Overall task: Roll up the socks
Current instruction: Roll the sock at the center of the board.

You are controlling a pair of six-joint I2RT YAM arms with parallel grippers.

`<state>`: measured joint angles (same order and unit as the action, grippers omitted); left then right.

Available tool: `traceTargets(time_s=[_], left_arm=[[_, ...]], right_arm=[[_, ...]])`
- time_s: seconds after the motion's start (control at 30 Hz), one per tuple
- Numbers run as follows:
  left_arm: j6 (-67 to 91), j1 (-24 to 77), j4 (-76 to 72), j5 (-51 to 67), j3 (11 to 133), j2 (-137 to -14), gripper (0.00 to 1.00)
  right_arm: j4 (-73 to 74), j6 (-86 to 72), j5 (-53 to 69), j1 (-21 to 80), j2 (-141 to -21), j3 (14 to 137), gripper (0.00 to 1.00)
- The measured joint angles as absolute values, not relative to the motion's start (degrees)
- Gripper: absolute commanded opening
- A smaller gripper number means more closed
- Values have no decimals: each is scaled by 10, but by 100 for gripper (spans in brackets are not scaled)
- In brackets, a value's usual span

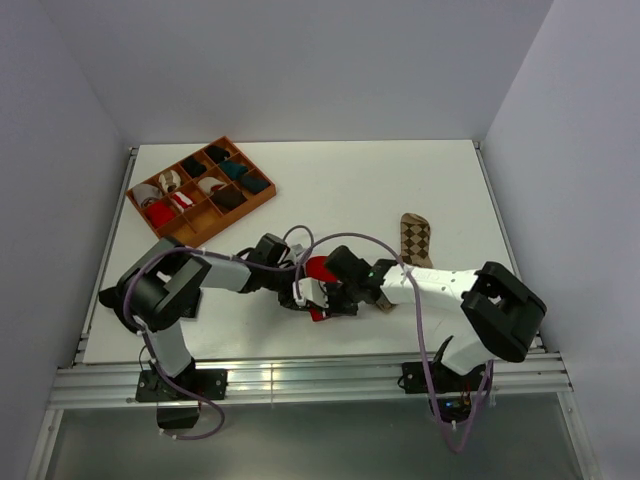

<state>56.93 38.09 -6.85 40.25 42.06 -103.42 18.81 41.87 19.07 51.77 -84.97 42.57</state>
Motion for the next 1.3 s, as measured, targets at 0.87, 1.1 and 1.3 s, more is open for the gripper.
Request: traceTargets(time_s=[0.87, 1.1, 1.3], left_arm=[[756, 481, -259, 44, 209, -831, 29], [639, 531, -292, -38, 199, -752, 41], [472, 569, -292, -24, 250, -794, 48]], right_arm=[[730, 573, 527, 320, -1245, 771, 18], [744, 558, 526, 318, -1257, 774, 18], [744, 541, 525, 317, -1260, 774, 17]])
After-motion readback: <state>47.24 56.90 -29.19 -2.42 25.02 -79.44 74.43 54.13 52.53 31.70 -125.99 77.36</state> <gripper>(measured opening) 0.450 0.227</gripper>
